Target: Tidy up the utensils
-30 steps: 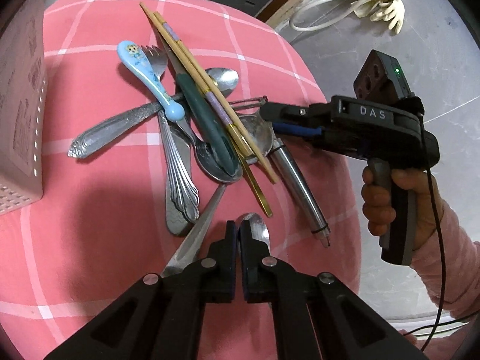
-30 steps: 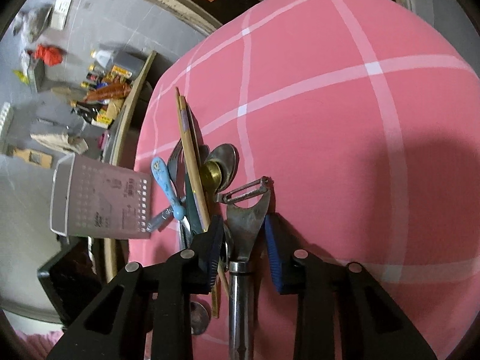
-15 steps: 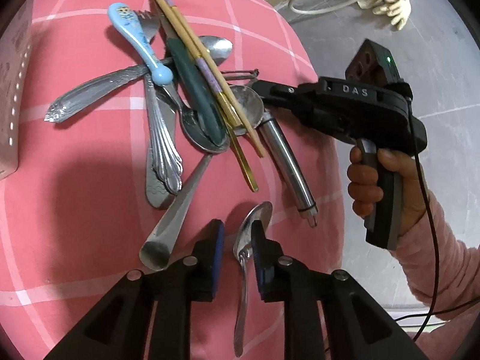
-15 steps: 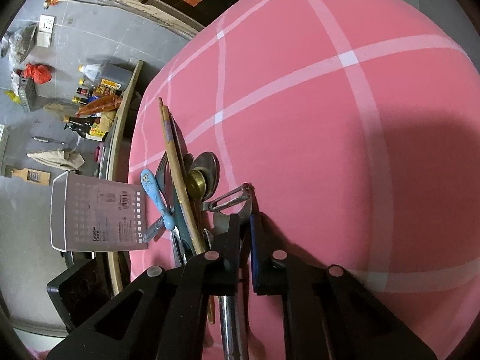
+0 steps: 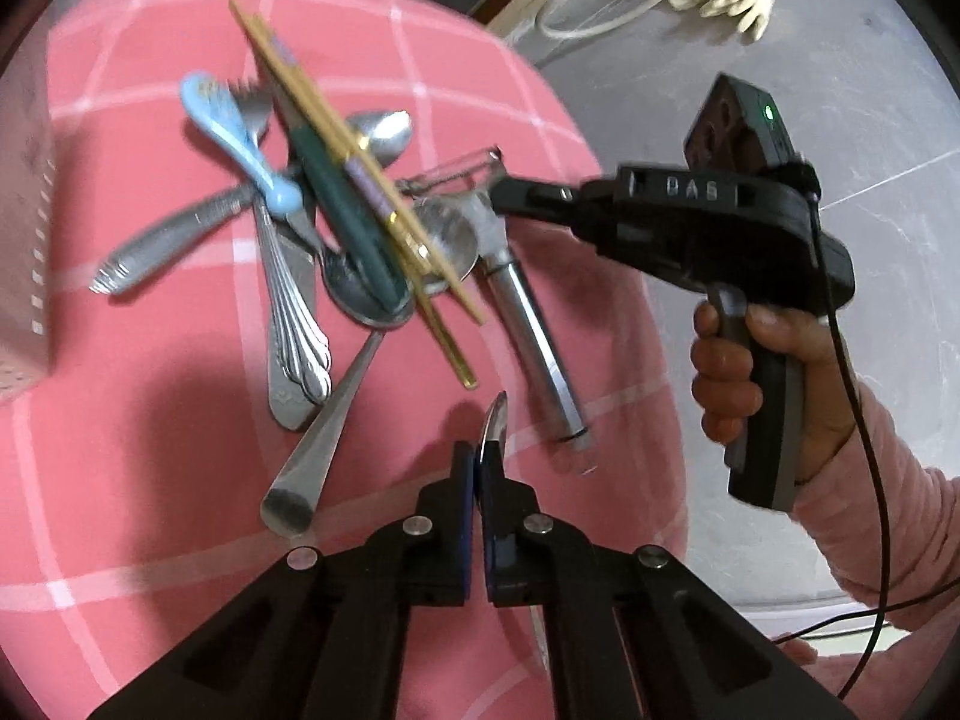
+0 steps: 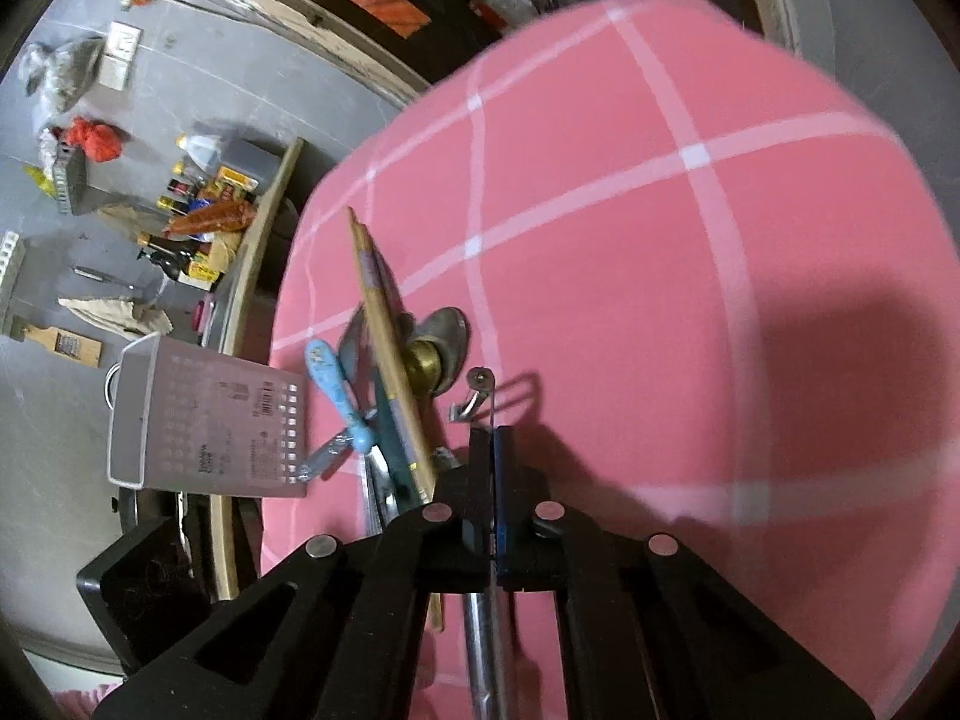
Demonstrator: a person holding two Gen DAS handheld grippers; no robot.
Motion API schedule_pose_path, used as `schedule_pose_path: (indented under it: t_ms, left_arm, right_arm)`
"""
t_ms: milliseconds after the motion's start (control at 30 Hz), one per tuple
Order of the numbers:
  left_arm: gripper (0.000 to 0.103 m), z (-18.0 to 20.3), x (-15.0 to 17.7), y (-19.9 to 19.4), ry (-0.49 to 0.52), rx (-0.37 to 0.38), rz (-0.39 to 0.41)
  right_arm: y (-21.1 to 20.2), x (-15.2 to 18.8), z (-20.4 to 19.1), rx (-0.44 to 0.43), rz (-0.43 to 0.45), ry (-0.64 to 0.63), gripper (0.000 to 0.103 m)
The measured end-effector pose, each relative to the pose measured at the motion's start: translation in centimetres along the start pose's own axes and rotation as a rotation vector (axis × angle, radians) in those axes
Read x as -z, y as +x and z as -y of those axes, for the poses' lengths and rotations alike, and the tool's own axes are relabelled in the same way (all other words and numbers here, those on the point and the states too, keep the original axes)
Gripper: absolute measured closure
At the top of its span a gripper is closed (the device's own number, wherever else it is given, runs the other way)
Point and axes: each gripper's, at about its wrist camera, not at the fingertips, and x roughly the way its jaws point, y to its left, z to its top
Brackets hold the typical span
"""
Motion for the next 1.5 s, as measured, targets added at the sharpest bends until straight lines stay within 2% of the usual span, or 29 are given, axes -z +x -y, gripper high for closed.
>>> schedule_pose_path:
  t_ms: [100, 200, 333, 500, 633, 767, 900, 1000, 1100, 1167, 1267, 1500]
  left_arm:
    - [0.100, 1.4, 0.1, -1.7, 0.019, -0.048, 0.067]
    - [0.100, 2.9, 0.1, -4.3, 0.037, -0.103, 0.168]
    - [0.100, 4.1, -0.5, -8.0, 0.045, -0.128, 0.295]
    - [0.100, 4.6, -1.4, -14.2, 0.037, -0.173, 0.478]
    - [0.100, 4.5, -2.5, -18.9, 0.023, -0.242, 0.616]
    - [0.100, 3.2, -4.1, -23.4, 0.016, -0.380, 0.769]
    - [0.100, 0.9, -5.5, -25.7, 0.030, -0.478, 0.917]
    - [0.100, -0.5, -6.3, -25.9, 0.065, -0.528, 1.003]
    - [0.100, -1.8, -6.1, -25.7, 0.087, -0.568, 1.042]
    - [0.100, -2.8, -6.4, -24.8, 0.099, -0.596, 1.049]
    - [0.100, -3.7, -6.3, -23.5, 0.113, -0.608, 1.026]
    - [0.100, -4.8, -5.1, -21.4, 0.145, -0.577, 0.946]
  right_arm:
    - [-2.1, 0.7, -0.7, 0.025, 0.052, -0.030, 0.102]
    - [-4.3, 1.6, -1.0, 0.036, 0.104, -0.033, 0.102]
    - [-7.9, 2.7, -2.1, 0.067, 0.213, -0.071, 0.102]
    - [-12.2, 3.2, -4.5, 0.052, 0.350, -0.102, 0.102]
    - [-14.8, 2.4, -8.1, -0.016, 0.441, -0.151, 0.102]
    - [-15.7, 0.8, -13.3, -0.126, 0.527, -0.228, 0.102]
    - [-14.8, -0.8, -18.6, -0.218, 0.611, -0.327, 0.102]
    - [-13.4, -1.4, -22.2, -0.250, 0.674, -0.425, 0.102]
    - [-10.4, -1.8, -24.8, -0.264, 0.703, -0.501, 0.102]
    - [-8.5, -2.0, -25.1, -0.266, 0.696, -0.520, 0.102]
    - [-6.4, -1.4, -25.3, -0.251, 0.682, -0.541, 0.102]
    - [-3.0, -0.1, -23.4, -0.212, 0.598, -0.526, 0.101]
